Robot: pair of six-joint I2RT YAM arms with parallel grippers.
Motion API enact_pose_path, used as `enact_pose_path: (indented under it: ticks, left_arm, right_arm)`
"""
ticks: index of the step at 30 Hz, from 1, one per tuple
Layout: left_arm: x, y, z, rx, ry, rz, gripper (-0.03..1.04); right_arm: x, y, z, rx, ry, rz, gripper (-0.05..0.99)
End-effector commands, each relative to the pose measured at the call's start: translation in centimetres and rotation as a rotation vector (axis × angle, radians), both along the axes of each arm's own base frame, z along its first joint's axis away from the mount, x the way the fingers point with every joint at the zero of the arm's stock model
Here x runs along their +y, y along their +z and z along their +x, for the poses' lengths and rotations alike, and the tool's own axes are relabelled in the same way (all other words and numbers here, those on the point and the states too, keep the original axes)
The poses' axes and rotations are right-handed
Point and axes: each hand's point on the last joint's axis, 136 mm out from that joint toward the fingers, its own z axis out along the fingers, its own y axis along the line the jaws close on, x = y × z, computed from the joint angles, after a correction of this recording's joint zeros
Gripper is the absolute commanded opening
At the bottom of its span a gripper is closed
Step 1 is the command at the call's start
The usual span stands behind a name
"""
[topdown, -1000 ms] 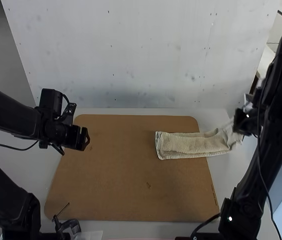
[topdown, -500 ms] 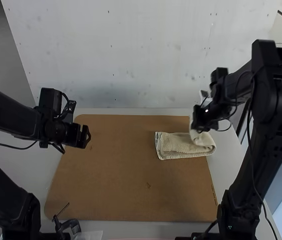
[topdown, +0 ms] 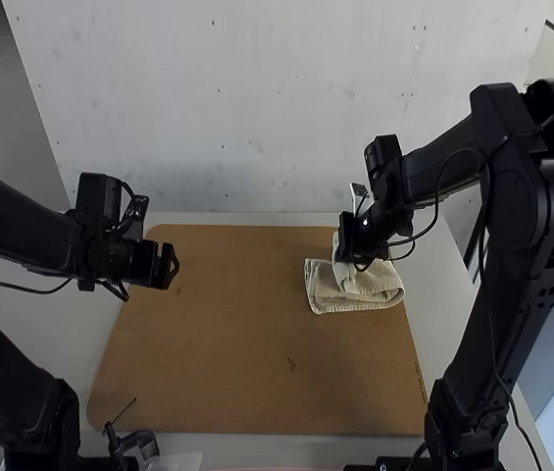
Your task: Fold the towel.
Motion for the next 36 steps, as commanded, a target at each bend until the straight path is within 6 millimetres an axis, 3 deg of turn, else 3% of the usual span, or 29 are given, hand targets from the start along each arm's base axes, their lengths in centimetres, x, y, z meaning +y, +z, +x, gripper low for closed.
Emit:
enact_pose_path:
  ticks: [1,5,9,15,20,36]
  left_arm:
    - [-0.2,1.2,0.0,-0.042,0.000,-0.022,0.98]
    - [-0.2,1.1,-0.1,-0.037,0.000,-0.022,0.98]
    - [-0.2,1.2,-0.1,-0.043,0.000,-0.022,0.98]
    - [-0.2,1.1,-0.1,-0.042,0.000,-0.022,0.98]
    - [-0.2,1.1,-0.2,-0.040,-0.001,-0.022,0.98]
    - [-0.2,1.0,-0.1,-0.043,-0.001,-0.022,0.98]
  right_arm:
    - [0.3,0.4,1.3,-0.034,-0.021,-0.013,0.02]
    - [-0.1,-1.9,1.7,-0.007,-0.034,-0.043,0.06]
    - [-0.9,-3.3,2.6,-0.013,-0.054,-0.070,0.02]
    - [-0.2,-2.9,3.0,-0.029,-0.043,-0.060,0.02]
    - [1.3,-2.4,3.0,-0.026,-0.045,-0.032,0.21]
    - [5.0,0.0,2.0,0.007,-0.021,0.128,0.39]
